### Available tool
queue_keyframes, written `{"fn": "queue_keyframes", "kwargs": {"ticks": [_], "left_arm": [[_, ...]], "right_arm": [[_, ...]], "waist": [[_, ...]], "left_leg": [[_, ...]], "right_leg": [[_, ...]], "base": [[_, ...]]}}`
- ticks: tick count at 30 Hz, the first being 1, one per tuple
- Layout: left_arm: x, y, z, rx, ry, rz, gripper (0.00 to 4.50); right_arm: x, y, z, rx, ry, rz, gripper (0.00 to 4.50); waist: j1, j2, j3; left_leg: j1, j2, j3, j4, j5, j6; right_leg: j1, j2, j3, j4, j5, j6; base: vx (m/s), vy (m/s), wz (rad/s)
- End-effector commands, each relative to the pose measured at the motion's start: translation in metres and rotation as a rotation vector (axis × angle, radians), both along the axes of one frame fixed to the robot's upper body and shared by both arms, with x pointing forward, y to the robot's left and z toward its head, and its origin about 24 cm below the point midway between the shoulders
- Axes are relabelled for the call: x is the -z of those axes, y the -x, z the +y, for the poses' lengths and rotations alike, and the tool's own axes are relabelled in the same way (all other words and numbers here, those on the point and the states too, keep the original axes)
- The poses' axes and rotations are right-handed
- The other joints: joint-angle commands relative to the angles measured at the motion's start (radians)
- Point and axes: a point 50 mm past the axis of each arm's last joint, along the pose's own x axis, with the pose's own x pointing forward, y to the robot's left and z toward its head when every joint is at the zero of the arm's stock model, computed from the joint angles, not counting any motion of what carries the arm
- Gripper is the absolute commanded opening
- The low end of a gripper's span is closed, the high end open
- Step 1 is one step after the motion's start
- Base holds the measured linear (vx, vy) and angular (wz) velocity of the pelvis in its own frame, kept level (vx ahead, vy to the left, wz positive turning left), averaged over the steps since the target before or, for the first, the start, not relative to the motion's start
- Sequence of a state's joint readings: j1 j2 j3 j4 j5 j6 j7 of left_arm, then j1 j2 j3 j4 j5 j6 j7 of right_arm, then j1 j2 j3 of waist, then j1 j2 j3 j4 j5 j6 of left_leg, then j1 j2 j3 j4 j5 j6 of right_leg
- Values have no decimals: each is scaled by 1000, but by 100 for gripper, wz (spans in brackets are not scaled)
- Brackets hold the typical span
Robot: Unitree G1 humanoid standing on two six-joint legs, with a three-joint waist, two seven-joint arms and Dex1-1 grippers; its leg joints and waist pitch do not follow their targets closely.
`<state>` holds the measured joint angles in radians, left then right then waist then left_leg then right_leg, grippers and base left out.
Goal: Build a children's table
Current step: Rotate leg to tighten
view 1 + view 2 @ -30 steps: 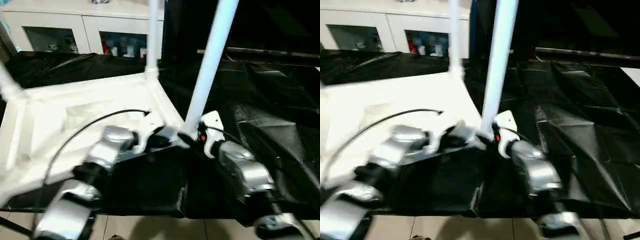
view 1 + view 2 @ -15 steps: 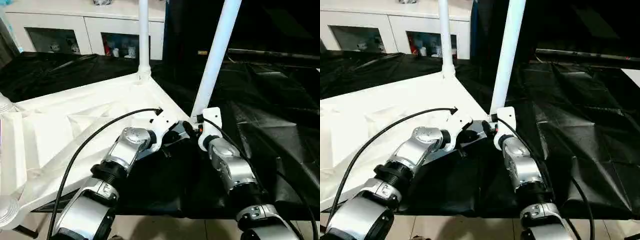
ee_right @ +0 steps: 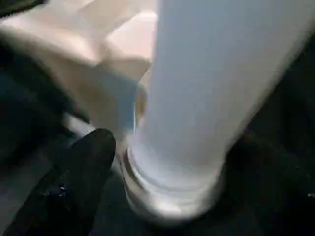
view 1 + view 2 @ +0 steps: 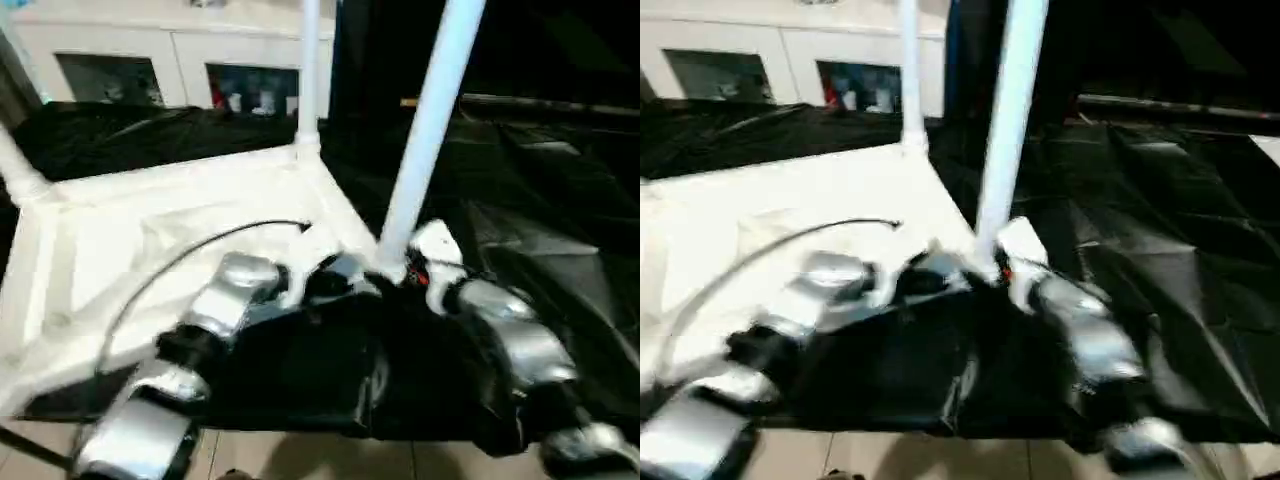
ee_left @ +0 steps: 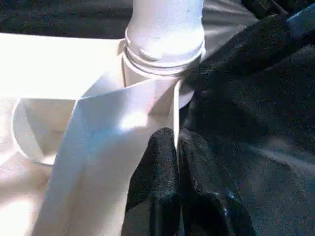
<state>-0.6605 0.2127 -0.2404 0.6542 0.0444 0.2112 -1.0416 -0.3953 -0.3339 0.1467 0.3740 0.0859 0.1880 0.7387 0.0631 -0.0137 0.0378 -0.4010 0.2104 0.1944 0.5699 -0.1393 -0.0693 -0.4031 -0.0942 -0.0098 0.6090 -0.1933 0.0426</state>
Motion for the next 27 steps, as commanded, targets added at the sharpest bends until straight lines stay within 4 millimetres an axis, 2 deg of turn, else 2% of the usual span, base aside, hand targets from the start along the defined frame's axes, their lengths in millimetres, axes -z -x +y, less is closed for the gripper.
{"fn": "queue_keyframes", "kwargs": {"ticks": [1, 3, 5, 6, 12, 13, 22, 27], "left_arm": [[-4, 9, -5, 118, 87, 37, 0], [-5, 10, -1, 130, 85, 50, 0], [-5, 10, 6, 126, 80, 52, 0], [-5, 10, 6, 126, 80, 52, 0], [-7, 11, 12, 129, 85, 60, 0], [-7, 11, 12, 130, 86, 61, 0], [-8, 12, 13, 138, 90, 66, 0], [-8, 12, 12, 141, 90, 68, 0]], "right_arm": [[-7, 5, 6, -97, -28, 11, 398], [-7, 8, 6, -127, -27, 21, 398], [-6, 12, 6, -173, -14, 36, 398], [-6, 12, 6, -173, -14, 36, 398], [-8, 14, 5, -197, -30, 45, 398], [-8, 14, 6, -200, -32, 47, 382], [-5, 12, 5, -179, -30, 63, 296], [-3, 11, 5, -169, -26, 66, 262]], "waist": [[2, -13, -56], [-1, -11, -55], [0, -16, -54], [2, -14, -54], [1, -15, -56], [2, -19, -57], [3, -17, -57], [2, -17, -57]], "left_leg": [[23, 10, -2, -59, -280, 59], [26, 12, -2, -61, -296, 50], [28, 13, -1, -62, -308, 40], [28, 13, -2, -62, -306, 37], [26, 11, -1, -59, -277, 41], [26, 11, 0, -58, -274, 43], [27, 11, 0, -57, -260, 44], [26, 10, 0, -56, -254, 48]], "right_leg": [[36, -22, 10, -78, -161, -209], [32, -21, 9, -79, -183, -215], [29, -21, 10, -79, -199, -213], [30, -22, 10, -79, -202, -212], [32, -23, 11, -75, -165, -215], [33, -23, 10, -74, -161, -217], [32, -22, 11, -73, -161, -217], [34, -22, 10, -72, -150, -221]], "base": [[0, 0, 0], [0, 0, 0], [0, 0, 0], [0, 0, 0], [0, 0, 0], [0, 0, 0], [0, 0, 0], [0, 0, 0]]}}
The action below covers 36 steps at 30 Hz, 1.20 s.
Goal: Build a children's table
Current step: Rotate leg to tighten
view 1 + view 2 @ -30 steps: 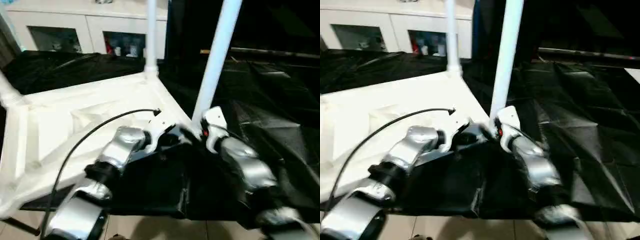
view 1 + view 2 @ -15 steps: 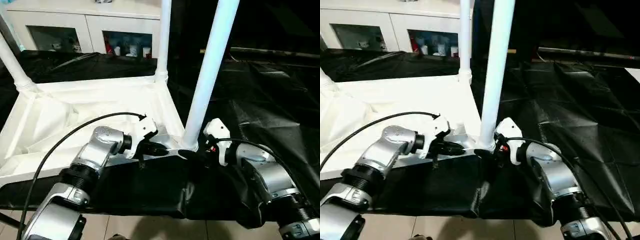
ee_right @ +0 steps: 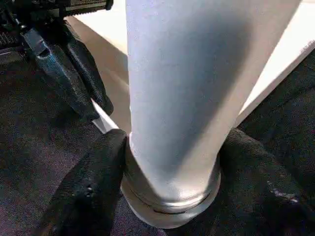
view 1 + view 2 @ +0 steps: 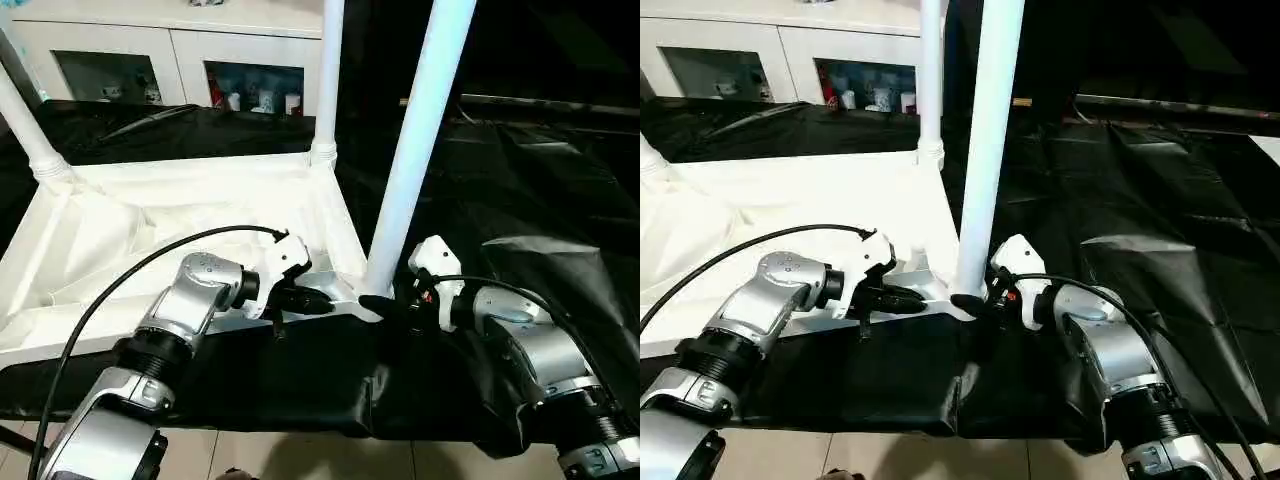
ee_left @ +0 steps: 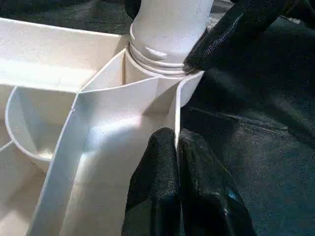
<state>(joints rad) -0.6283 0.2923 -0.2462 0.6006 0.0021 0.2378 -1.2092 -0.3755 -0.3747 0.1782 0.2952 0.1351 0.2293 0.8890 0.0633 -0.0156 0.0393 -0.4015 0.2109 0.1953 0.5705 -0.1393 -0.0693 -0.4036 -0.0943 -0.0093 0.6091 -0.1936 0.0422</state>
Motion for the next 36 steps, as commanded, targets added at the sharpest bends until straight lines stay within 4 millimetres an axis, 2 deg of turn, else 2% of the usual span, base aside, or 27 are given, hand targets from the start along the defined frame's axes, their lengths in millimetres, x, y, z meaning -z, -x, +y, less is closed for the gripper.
{"fn": "queue_keyframes", "kwargs": {"ticks": [1, 5, 7, 11, 15, 17, 18, 19, 20, 24, 28, 30, 32, 35, 36], "left_arm": [[-6, 2, -9, 34, 81, -5, 0], [-6, 3, -10, 39, 82, -2, 0], [-5, 4, -13, 38, 81, -5, 0], [-2, 0, -22, -14, 73, -38, 0], [4, -5, -44, -89, 52, -72, 0], [6, -6, -52, -118, 44, -84, 0], [9, -6, -66, -144, 30, -97, 0], [9, -6, -66, -144, 30, -97, 0], [10, -3, -77, -141, 29, -93, 0], [11, 1, -90, -127, 36, -92, 0], [11, 0, -89, -116, 35, -114, 0], [11, 0, -87, -108, 34, -125, 0], [10, -1, -84, -104, 34, -134, 0], [9, -3, -78, -101, 35, -147, 0], [9, -3, -78, -101, 35, -147, 0]], "right_arm": [[4, 1, 1, -1, 6, 19, 260], [8, 1, 2, 13, 12, 25, 256], [13, 0, 0, 73, 14, 34, 256], [20, -7, -1, 229, 4, 40, 255], [29, -14, 9, 481, -37, 67, 254], [31, -17, 13, 540, -40, 71, 254], [33, -22, 19, 655, -54, 81, 254], [33, -22, 19, 655, -54, 81, 254], [31, -26, 24, 715, -71, 82, 254], [27, -32, 33, 750, -71, 56, 254], [21, -35, 38, 722, -74, 8, 254], [20, -34, 39, 709, -85, -8, 310], [18, -33, 38, 698, -113, -12, 326], [14, -30, 31, 688, -122, -43, 333], [14, -30, 31, 688, -122, -43, 353]], "waist": [[2, -15, -59], [1, -15, -60], [0, -16, -58], [-5, -15, -57], [-9, -16, -57], [-10, -15, -57], [-13, -14, -57], [-12, -15, -58], [-14, -11, -58], [-15, -10, -60], [-16, -10, -59], [-17, -11, -58], [-17, -11, -59], [-2, -11, -60], [2, -11, -61]], "left_leg": [[26, 10, -1, -57, -254, 47], [26, 9, -1, -56, -246, 48], [27, 9, 0, -56, -254, 47], [27, 9, -2, -61, -285, 22], [29, 7, -5, -64, -317, -5], [31, 8, -5, -65, -323, -8], [29, 7, -5, -65, -330, -11], [31, 7, -5, -66, -333, -16], [31, 7, -7, -67, -336, -23], [29, 6, -8, -66, -336, -23], [29, 5, -8, -67, -351, -18], [28, 5, -9, -68, -360, -19], [29, 6, -8, -67, -361, -16], [32, 7, -4, -64, -323, -1], [29, 7, -4, -64, -300, 3]], "right_leg": [[34, -22, 10, -72, -153, -220], [35, -22, 9, -70, -141, -223], [34, -22, 10, -72, -153, -222], [31, -21, 9, -76, -200, -211], [26, -22, 11, -81, -250, -186], [24, -21, 11, -83, -255, -178], [22, -22, 12, -83, -263, -174], [21, -23, 12, -85, -270, -171], [21, -22, 11, -86, -264, -167], [24, -19, 10, -85, -236, -157], [23, -19, 10, -87, -236, -153], [23, -19, 10, -88, -251, -150], [23, -20, 11, -88, -250, -148], [22, -19, 13, -85, -198, -158], [26, -20, 12, -81, -166, -162]], "base": [[0, 0, 0], [0, 0, 0], [0, 0, 0], [0, 0, 0], [0, 0, 0], [0, 0, 0], [0, 0, 0], [0, 0, 0], [0, 0, 0], [0, 0, 0], [0, 0, 0], [0, 0, 0], [0, 0, 0], [0, 0, 0], [0, 0, 0]]}}
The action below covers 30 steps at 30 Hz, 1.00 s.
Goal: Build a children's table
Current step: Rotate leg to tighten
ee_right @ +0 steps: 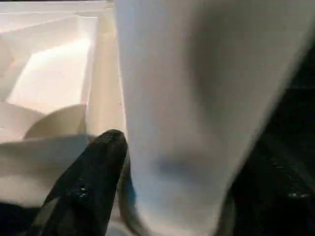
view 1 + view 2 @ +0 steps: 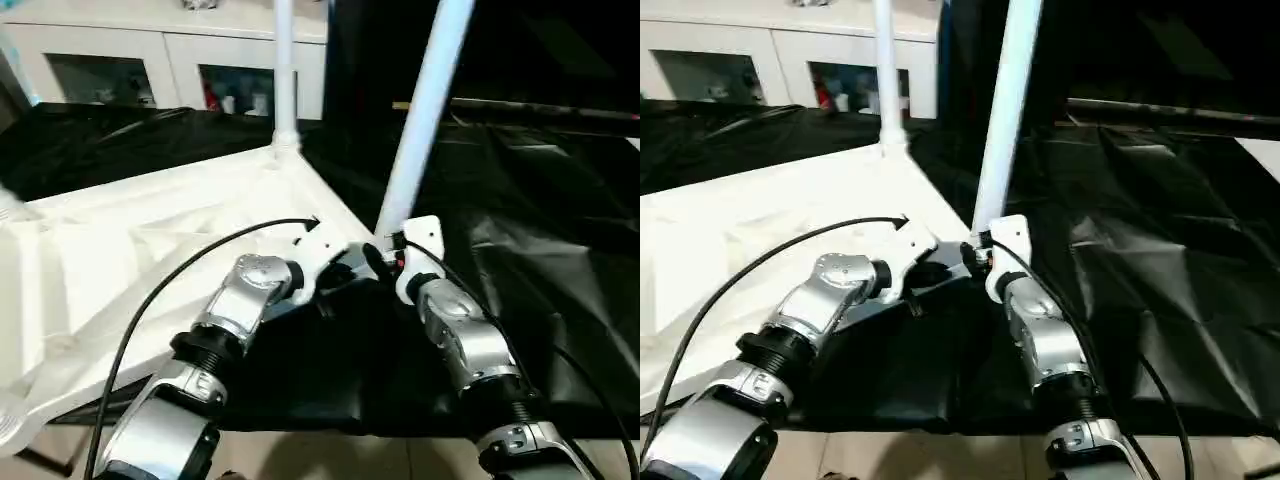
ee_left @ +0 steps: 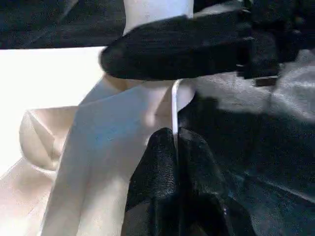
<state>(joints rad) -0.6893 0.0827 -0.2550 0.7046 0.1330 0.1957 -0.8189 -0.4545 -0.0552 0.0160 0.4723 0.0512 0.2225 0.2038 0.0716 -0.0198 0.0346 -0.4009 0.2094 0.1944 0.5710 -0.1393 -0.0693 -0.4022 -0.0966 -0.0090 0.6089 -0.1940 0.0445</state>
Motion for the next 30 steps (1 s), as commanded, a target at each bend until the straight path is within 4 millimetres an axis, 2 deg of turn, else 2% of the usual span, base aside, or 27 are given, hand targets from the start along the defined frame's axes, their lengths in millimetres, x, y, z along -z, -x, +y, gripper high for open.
{"fn": "queue_keyframes", "kwargs": {"ticks": [1, 3, 5, 6, 7, 9, 10, 11, 12, 15, 16, 17, 18, 19, 20, 21, 22, 23, 24, 25, 26, 27, 28, 29, 30], "left_arm": [[3, 11, -17, 113, 75, 18, 0], [1, 10, -15, 116, 78, 0, 0], [-3, 8, -14, 113, 105, -25, 0], [-4, 7, -13, 106, 116, -31, 0], [-6, 6, -13, 100, 129, -40, 0], [-11, 4, -12, 101, 152, -60, 0], [-13, 4, -11, 103, 158, -66, 0], [-15, 4, -10, 103, 168, -64, 0], [-16, 4, -10, 103, 170, -63, 45], [-19, 6, -6, 129, 183, -36, 57], [-19, 7, -5, 133, 182, -36, 62], [-22, 9, 0, 153, 171, -40, 92], [-24, 9, 4, 156, 158, -44, 92], [-24, 9, 4, 156, 158, -44, 100], [-27, 13, 14, 169, 139, -37, 99], [-27, 13, 14, 169, 139, -37, 120], [-30, 15, 20, 176, 131, -33, 136], [-33, 19, 29, 176, 119, -27, 145], [-35, 21, 33, 175, 113, -24, 143], [-37, 27, 43, 183, 86, -10, 142], [-38, 32, 49, 191, 66, 2, 151], [-40, 46, 64, 209, 14, 35, 167], [-40, 47, 65, 209, 10, 38, 182], [-42, 56, 76, 206, -26, 60, 186], [-42, 61, 81, 204, -48, 69, 186]], "right_arm": [[0, 3, -3, -11, -12, -11, 360], [-4, 5, -12, -4, -11, -34, 364], [-13, 10, -26, -38, -18, -68, 364], [-15, 12, -29, -50, -15, -78, 364], [-17, 14, -33, -61, -19, -86, 364], [-22, 23, -43, -125, -10, -86, 364], [-22, 27, -47, -152, -4, -80, 364], [-23, 33, -52, -196, 7, -68, 364], [-23, 34, -52, -202, 8, -66, 366], [-23, 46, -60, -273, 32, -43, 366], [-23, 48, -60, -282, 34, -39, 366], [-24, 57, -65, -330, 45, -13, 366], [-25, 62, -66, -363, 51, 1, 366], [-25, 62, -66, -363, 51, 1, 366], [-27, 69, -65, -416, 45, 21, 366], [-27, 69, -65, -416, 45, 21, 366], [-27, 73, -63, -442, 38, 27, 366], [-28, 77, -58, -482, 15, 38, 349], [-28, 79, -56, -502, 4, 43, 338], [-28, 80, -51, -524, -13, 45, 331], [-28, 81, -47, -538, -24, 45, 331], [-28, 78, -36, -549, -49, 38, 328], [-28, 77, -35, -549, -52, 37, 317], [-29, 73, -25, -550, -72, 30, 290], [-28, 69, -19, -547, -79, 24, 290]], "waist": [[-5, -7, -56], [8, -9, -57], [15, -9, -55], [16, -11, -55], [16, -8, -55], [18, -11, -53], [18, -7, -53], [16, -11, -54], [18, -11, -54], [19, -11, -56], [20, -6, -57], [18, -7, -56], [16, -8, -56], [15, -9, -55], [16, 0, -54], [13, -6, -54], [10, -5, -53], [7, -2, -53], [4, 1, -52], [-1, 2, -50], [-4, 4, -51], [-7, 6, -49], [-10, 7, -49], [-17, 7, -47], [-20, 9, -47]], "left_leg": [[29, 9, -2, -64, -292, 5], [30, 10, -1, -62, -271, 17], [31, 10, 0, -62, -278, 24], [27, 10, -1, -63, -270, 27], [27, 9, -1, -63, -272, 26], [28, 9, -2, -64, -290, 28], [28, 9, -2, -63, -292, 28], [24, 8, -2, -64, -291, 30], [26, 10, -2, -62, -290, 33], [24, 9, -2, -61, -269, 39], [24, 13, -3, -61, -263, 41], [23, 14, -4, -61, -255, 45], [22, 13, -3, -60, -247, 53], [21, 13, -3, -61, -245, 54], [22, 12, -4, -60, -246, 57], [19, 13, -4, -61, -245, 57], [20, 13, -3, -62, -252, 57], [20, 14, -6, -64, -259, 51], [21, 15, -5, -65, -265, 49], [24, 16, -4, -66, -290, 40], [24, 19, -7, -69, -293, 28], [27, 18, -4, -69, -301, 15], [28, 19, -5, -70, -302, 8], [25, 18, -6, -74, -309, 0], [28, 18, -5, -74, -316, -5]], "right_leg": [[25, -18, 12, -80, -156, -167], [29, -19, 12, -78, -129, -166], [30, -17, 12, -80, -135, -161], [32, -19, 11, -78, -134, -158], [32, -19, 11, -80, -142, -156], [32, -20, 10, -85, -185, -144], [32, -21, 10, -85, -189, -143], [33, -21, 9, -85, -196, -144], [33, -21, 10, -86, -192, -145], [33, -22, 9, -83, -168, -162], [34, -22, 8, -80, -143, -175], [36, -20, 7, -77, -110, -185], [38, -18, 7, -74, -84, -189], [39, -18, 6, -74, -80, -190], [38, -19, 6, -74, -84, -193], [42, -20, 7, -73, -87, -193], [38, -20, 7, -75, -99, -193], [41, -21, 7, -73, -111, -195], [38, -19, 7, -74, -120, -197], [33, -17, 8, -78, -149, -198], [35, -21, 8, -75, -158, -201], [30, -15, 7, -76, -179, -197], [29, -16, 7, -73, -179, -199], [27, -14, 6, -72, -196, -198], [24, -11, 7, -74, -203, -197]], "base": [[0, 0, 0], [0, 0, 0], [0, 0, 0], [0, 0, 0], [0, 0, 0], [0, 0, 0], [0, 0, 0], [0, 0, 0], [0, 0, 0], [0, 0, 0], [0, 0, 0], [0, 0, 0], [0, 0, 0], [0, 0, 0], [0, 0, 0], [0, 0, 0], [0, 0, 0], [0, 0, 0], [0, 0, 0], [0, 0, 0], [0, 0, 0], [0, 0, 0], [0, 0, 0], [0, 0, 0], [0, 0, 0]]}}
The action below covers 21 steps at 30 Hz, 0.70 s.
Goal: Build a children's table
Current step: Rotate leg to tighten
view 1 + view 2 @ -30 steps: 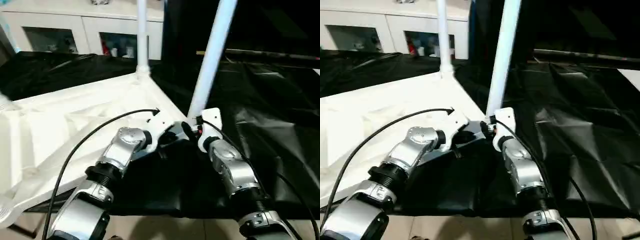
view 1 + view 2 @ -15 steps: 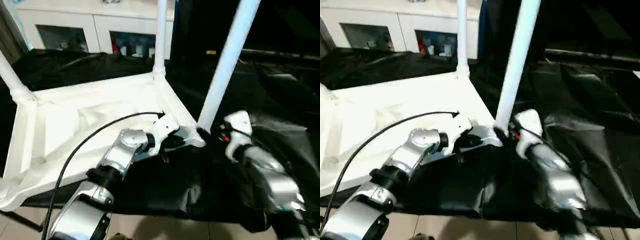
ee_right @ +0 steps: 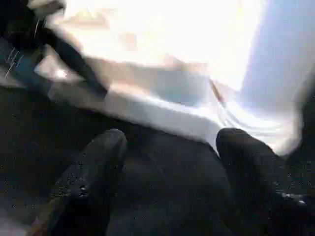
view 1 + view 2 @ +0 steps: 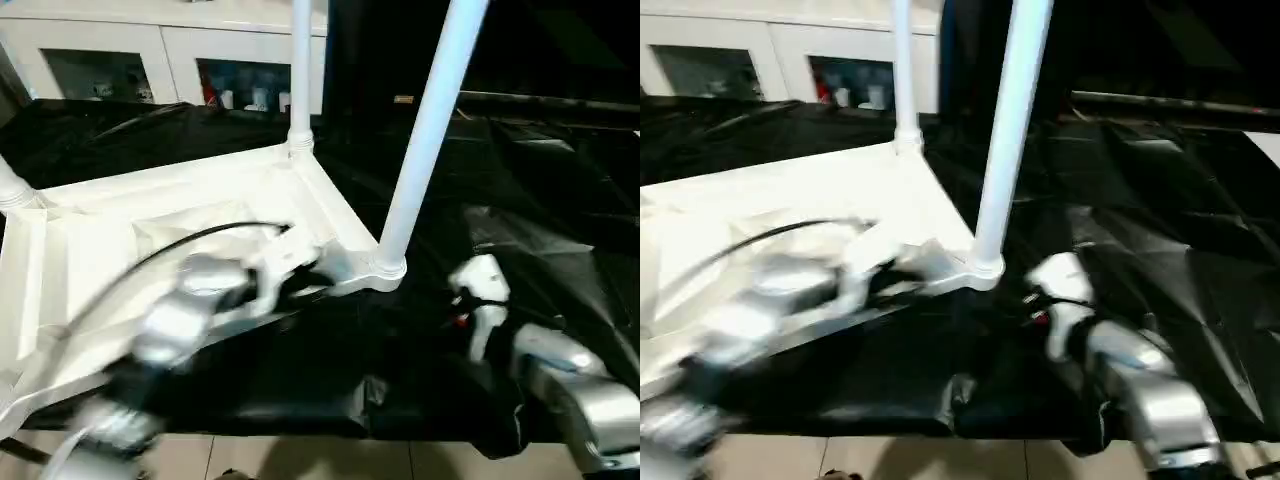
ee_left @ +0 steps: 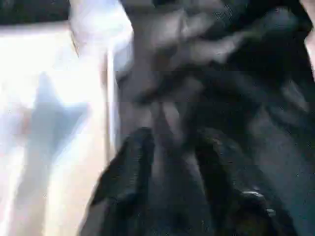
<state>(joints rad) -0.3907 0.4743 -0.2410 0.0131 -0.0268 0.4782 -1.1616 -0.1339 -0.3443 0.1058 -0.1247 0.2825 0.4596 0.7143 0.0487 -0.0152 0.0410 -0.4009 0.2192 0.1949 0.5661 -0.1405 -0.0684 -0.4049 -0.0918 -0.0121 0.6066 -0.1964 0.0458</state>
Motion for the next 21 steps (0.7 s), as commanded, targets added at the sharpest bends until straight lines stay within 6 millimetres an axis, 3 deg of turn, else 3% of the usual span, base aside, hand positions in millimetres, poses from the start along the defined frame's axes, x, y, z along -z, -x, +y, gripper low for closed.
{"fn": "queue_keyframes", "kwargs": {"ticks": [1, 2, 4, 5, 6, 7, 8, 9, 11, 13, 14, 15, 17, 21], "left_arm": [[-7, 9, 1, 30, -21, 6, 187], [-8, 12, 5, 22, -40, 12, 198], [-9, 16, 11, 14, -69, 13, 215], [-10, 23, 19, -4, -119, 23, 224], [-11, 25, 21, -9, -135, 28, 226], [-11, 25, 21, -9, -135, 28, 226], [-10, 28, 25, -17, -166, 34, 233], [-11, 31, 28, -27, -195, 41, 251], [-8, 38, 40, -64, -303, 40, 268], [-7, 40, 47, -110, -353, 35, 271], [-7, 40, 47, -110, -353, 35, 290], [-7, 42, 51, -126, -377, 38, 299], [-8, 45, 54, -138, -407, 40, 304], [-10, 42, 62, -194, -452, 8, 345]], "right_arm": [[-2, -8, 10, 2, -7, -8, 288], [-2, -12, 16, 7, -5, -15, 285], [-2, -18, 23, 16, -7, -23, 265], [-2, -29, 35, 32, -10, -36, 254], [-2, -32, 39, 38, -9, -40, 248], [-2, -32, 39, 38, -9, -40, 248], [-2, -38, 44, 44, -8, -45, 237], [-3, -42, 49, 51, -5, -52, 222], [-6, -62, 57, 147, -23, -56, 202], [-6, -76, 57, 264, -59, -32, 194], [-6, -76, 57, 264, -59, -32, 174], [-3, -81, 55, 321, -79, -7, 165], [1, -85, 52, 399, -102, 17, 157], [6, -89, 48, 470, -141, 43, 117]], "waist": [[0, 0, -52], [1, 6, -49], [2, 7, -49], [7, 0, -52], [3, 4, -50], [6, 6, -51], [6, -13, -50], [11, -9, -52], [5, -20, -53], [-1, -17, -54], [-2, -24, -53], [2, -24, -56], [3, -27, -55], [10, -34, -54]], "left_leg": [[32, 8, -4, -69, -329, -14], [34, 8, -4, -71, -343, -27], [35, 6, -5, -73, -352, -43], [39, 8, -4, -69, -351, -49], [33, 4, -5, -73, -344, -57], [40, 5, -3, -71, -344, -60], [40, 6, 0, -69, -340, -56], [36, 5, -2, -70, -310, -56], [32, 2, -3, -69, -287, -58], [37, 3, -2, -68, -285, -70], [36, 2, -1, -66, -270, -73], [42, 3, 1, -63, -255, -75], [40, 1, 2, -63, -248, -79], [39, 0, 3, -63, -288, -88]], "right_leg": [[21, -14, 10, -73, -218, -195], [19, -14, 12, -74, -237, -190], [16, -14, 12, -73, -248, -183], [14, -16, 13, -69, -244, -178], [16, -15, 13, -68, -243, -174], [12, -13, 14, -69, -238, -171], [11, -11, 14, -71, -233, -169], [17, -16, 14, -62, -208, -168], [18, -15, 12, -58, -197, -169], [15, -15, 13, -55, -185, -167], [16, -13, 14, -52, -161, -164], [14, -11, 14, -50, -123, -160], [15, -8, 12, -47, -95, -159], [15, -11, 14, -49, -133, -146]], "base": [[0, 0, 0], [0, 0, 0], [0, 0, 0], [0, 0, 0], [0, 0, 0], [0, 0, 0], [0, 0, 0], [0, 0, 0], [0, 0, 0], [0, 0, 0], [0, 0, 0], [0, 0, 0], [0, 0, 0], [0, 0, 0]]}}
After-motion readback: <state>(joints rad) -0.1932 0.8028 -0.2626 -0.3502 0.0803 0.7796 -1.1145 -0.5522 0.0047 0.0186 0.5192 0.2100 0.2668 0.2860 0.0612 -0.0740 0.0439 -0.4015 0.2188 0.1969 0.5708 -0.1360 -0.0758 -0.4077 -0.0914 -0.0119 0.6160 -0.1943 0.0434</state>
